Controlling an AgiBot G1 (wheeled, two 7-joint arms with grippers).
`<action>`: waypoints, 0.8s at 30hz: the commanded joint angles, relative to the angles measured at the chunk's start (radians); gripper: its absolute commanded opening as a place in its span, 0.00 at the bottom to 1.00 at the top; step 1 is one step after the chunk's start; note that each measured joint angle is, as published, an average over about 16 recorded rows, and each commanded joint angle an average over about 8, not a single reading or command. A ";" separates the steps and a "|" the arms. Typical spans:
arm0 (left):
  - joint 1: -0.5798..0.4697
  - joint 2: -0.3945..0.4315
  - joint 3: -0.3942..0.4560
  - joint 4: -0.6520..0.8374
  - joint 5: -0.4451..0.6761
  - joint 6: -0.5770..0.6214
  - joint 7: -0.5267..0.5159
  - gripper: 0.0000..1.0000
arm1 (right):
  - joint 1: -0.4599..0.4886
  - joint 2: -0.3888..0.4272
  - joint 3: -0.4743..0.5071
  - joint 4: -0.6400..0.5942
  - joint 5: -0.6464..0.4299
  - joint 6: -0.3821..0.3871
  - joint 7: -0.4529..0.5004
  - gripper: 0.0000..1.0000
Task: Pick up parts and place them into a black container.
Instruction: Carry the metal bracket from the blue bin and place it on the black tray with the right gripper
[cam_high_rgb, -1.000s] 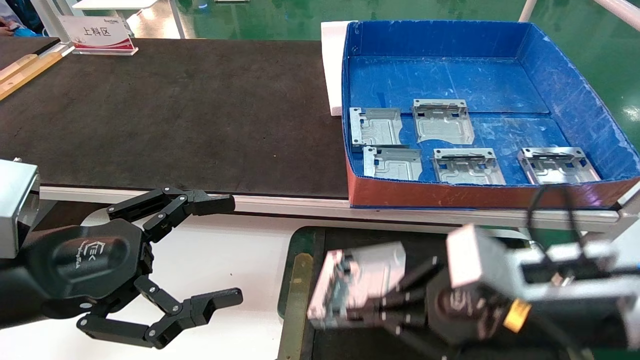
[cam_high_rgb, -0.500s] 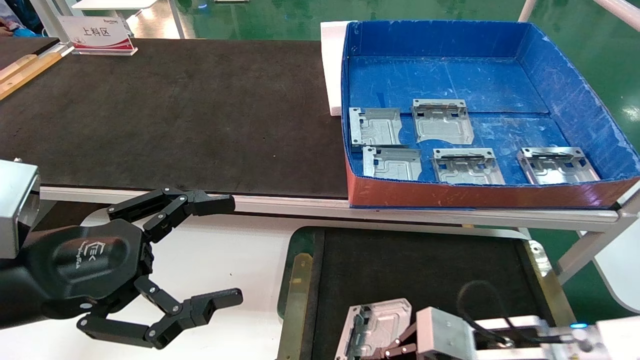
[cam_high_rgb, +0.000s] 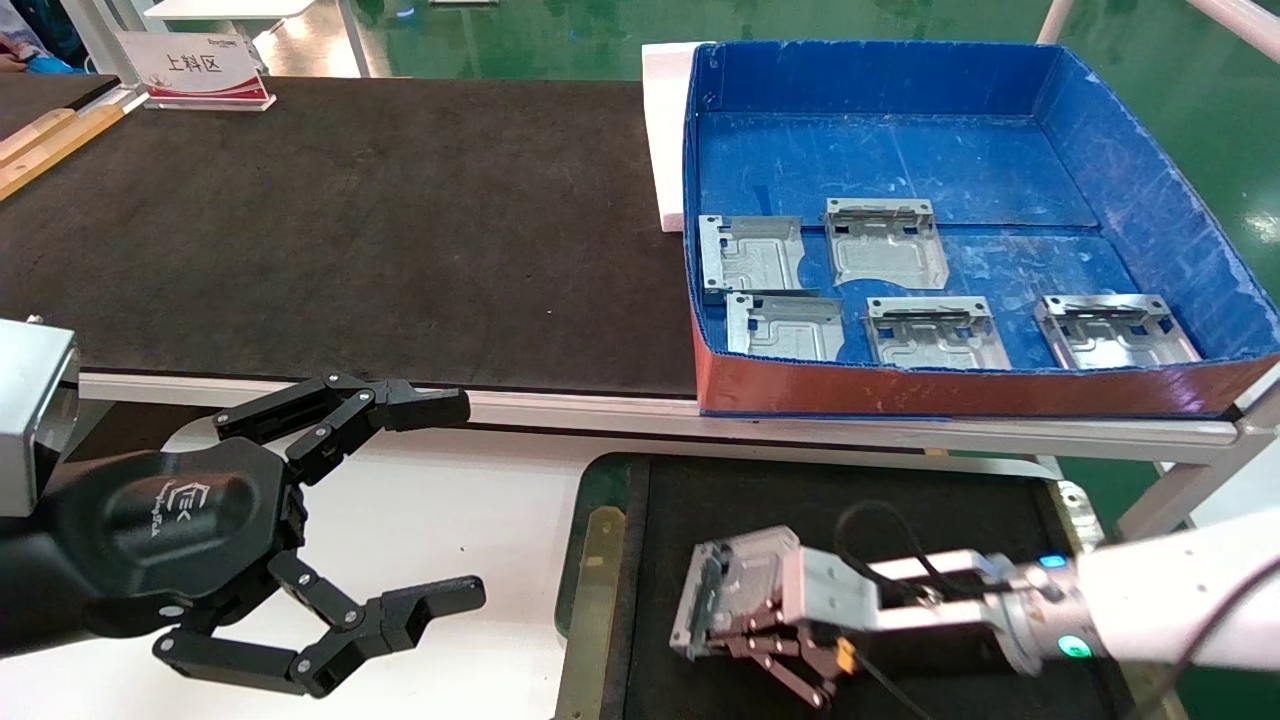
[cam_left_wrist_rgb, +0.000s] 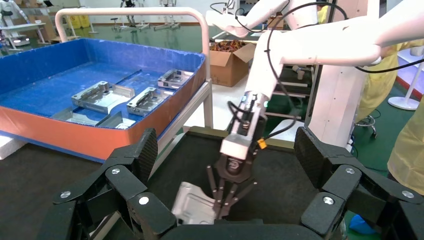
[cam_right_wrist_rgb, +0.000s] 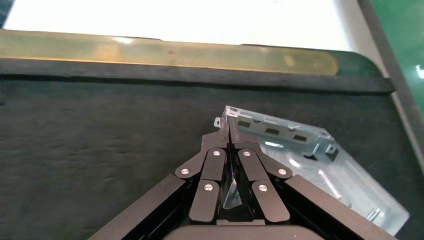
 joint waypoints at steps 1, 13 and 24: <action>0.000 0.000 0.000 0.000 0.000 0.000 0.000 1.00 | 0.027 -0.031 -0.006 -0.053 -0.013 -0.005 -0.029 0.00; 0.000 0.000 0.000 0.000 0.000 0.000 0.000 1.00 | 0.117 -0.163 -0.028 -0.299 -0.050 -0.023 -0.210 0.00; 0.000 0.000 0.000 0.000 0.000 0.000 0.000 1.00 | 0.153 -0.218 -0.044 -0.433 -0.081 -0.017 -0.334 0.00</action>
